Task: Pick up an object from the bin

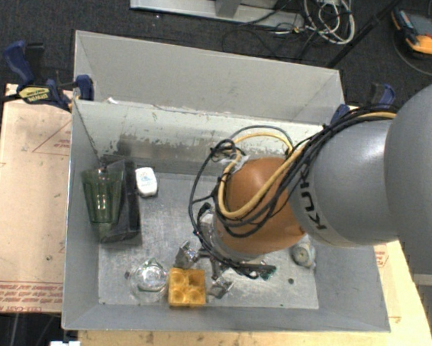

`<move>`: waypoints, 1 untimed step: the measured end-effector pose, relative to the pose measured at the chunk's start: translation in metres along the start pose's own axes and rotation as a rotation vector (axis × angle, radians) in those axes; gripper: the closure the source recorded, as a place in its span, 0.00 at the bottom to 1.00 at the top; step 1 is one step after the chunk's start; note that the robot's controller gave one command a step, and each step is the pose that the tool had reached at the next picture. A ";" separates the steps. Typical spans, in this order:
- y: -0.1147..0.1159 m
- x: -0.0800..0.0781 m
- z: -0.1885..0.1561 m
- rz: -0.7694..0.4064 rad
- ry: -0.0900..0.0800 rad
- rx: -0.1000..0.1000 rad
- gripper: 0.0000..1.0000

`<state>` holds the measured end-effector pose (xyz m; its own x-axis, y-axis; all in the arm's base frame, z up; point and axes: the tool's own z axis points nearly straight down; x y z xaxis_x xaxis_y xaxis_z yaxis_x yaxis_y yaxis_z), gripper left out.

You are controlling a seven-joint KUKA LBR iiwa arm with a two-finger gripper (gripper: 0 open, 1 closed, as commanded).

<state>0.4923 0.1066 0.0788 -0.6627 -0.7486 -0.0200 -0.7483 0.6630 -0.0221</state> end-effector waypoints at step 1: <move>-0.004 0.008 -0.016 -0.098 -0.008 -0.009 1.00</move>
Offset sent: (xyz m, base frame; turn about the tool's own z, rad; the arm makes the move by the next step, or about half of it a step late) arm -0.0050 -0.0899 0.0381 -0.2991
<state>0.4896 0.0979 0.0945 -0.5859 -0.8099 -0.0264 -0.8099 0.5864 -0.0154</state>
